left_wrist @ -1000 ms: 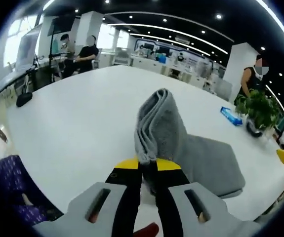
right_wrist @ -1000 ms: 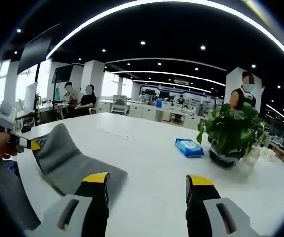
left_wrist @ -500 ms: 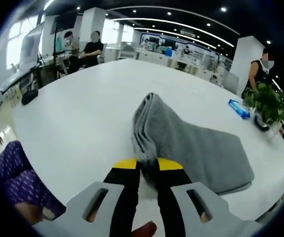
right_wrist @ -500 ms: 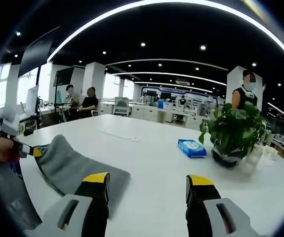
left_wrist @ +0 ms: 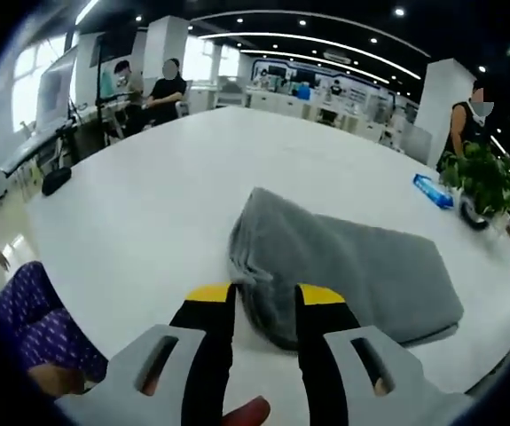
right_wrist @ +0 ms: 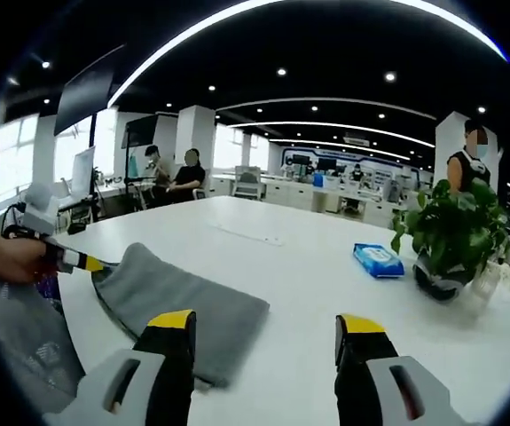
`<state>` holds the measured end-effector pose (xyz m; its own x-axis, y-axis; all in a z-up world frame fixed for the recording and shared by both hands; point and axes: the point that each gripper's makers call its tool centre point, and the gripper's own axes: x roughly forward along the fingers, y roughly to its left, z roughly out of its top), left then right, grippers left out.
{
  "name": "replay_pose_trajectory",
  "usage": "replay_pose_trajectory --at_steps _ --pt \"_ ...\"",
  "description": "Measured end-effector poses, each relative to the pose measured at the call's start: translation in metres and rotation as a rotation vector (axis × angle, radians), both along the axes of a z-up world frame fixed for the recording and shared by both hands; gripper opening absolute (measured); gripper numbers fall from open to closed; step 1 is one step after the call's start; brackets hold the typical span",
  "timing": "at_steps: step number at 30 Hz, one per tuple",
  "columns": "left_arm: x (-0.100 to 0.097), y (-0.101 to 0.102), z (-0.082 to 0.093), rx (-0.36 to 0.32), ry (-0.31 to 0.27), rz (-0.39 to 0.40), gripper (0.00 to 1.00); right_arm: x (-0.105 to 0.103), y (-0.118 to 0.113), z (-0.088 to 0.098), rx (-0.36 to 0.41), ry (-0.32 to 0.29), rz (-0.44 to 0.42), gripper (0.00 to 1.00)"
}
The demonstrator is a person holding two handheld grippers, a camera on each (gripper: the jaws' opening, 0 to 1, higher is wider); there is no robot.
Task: Open the folded towel by lifting each exposed corner and separating the folded layers until the towel lies flat within the target outline without major curled edges
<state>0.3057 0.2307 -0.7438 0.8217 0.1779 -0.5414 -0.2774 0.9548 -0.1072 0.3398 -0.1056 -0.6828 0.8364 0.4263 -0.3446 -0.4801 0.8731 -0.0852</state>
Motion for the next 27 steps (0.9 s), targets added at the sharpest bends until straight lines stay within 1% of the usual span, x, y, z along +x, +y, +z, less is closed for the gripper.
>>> replay_pose_trajectory --at_steps 1,3,4,5,7,8,9,11,12,15,16,18,20,21,22,23,25,27 --pt "0.001 0.0 0.005 0.043 -0.011 -0.015 0.29 0.0 0.004 -0.001 -0.02 0.004 0.02 0.63" --pt "0.003 -0.002 0.014 0.099 -0.037 -0.034 0.31 0.0 0.011 -0.001 -0.038 0.012 0.054 0.63" --pt "0.005 -0.005 0.017 0.107 -0.049 -0.048 0.31 0.001 0.014 0.001 -0.04 0.007 0.063 0.63" --pt "0.007 -0.011 0.019 0.104 -0.06 -0.072 0.31 0.003 0.02 0.004 -0.036 0.006 0.083 0.63" --pt "0.012 -0.02 0.018 0.094 -0.063 -0.116 0.31 0.008 0.032 0.005 -0.025 0.021 0.134 0.6" --pt "0.013 -0.023 0.015 0.091 -0.054 -0.13 0.32 0.01 0.037 0.005 -0.036 0.02 0.163 0.57" --pt "0.016 -0.026 0.01 0.086 -0.038 -0.143 0.32 0.015 0.043 0.003 -0.066 0.023 0.194 0.55" --pt "0.018 -0.03 0.001 0.061 -0.001 -0.158 0.32 0.021 0.053 -0.003 -0.095 0.044 0.233 0.56" --pt "0.021 -0.03 -0.004 0.046 0.012 -0.156 0.32 0.024 0.059 -0.008 -0.104 0.075 0.262 0.58" --pt "0.027 -0.028 -0.012 0.014 0.036 -0.148 0.32 0.039 0.066 -0.016 -0.115 0.102 0.273 0.6" --pt "0.029 -0.028 -0.015 0.003 0.044 -0.146 0.32 0.045 0.067 -0.024 -0.122 0.137 0.275 0.6" --pt "0.029 -0.026 -0.02 0.003 0.071 -0.143 0.32 0.051 0.071 -0.033 -0.111 0.179 0.29 0.61" --pt "0.029 -0.026 -0.024 0.012 0.087 -0.153 0.32 0.058 0.075 -0.043 -0.091 0.205 0.298 0.62" --pt "0.028 -0.026 -0.025 0.015 0.091 -0.155 0.32 0.062 0.079 -0.048 -0.064 0.219 0.293 0.63" --pt "0.029 -0.025 -0.027 0.015 0.096 -0.156 0.32 0.062 0.08 -0.055 -0.05 0.246 0.288 0.63" --pt "0.027 -0.025 -0.031 0.016 0.115 -0.161 0.32 0.064 0.082 -0.065 -0.052 0.276 0.284 0.63" --pt "0.022 -0.025 -0.04 0.018 0.157 -0.166 0.32 0.064 0.085 -0.078 -0.076 0.301 0.291 0.63" --pt "0.022 -0.024 -0.044 0.016 0.149 -0.169 0.32 0.061 0.09 -0.092 -0.109 0.322 0.308 0.63"
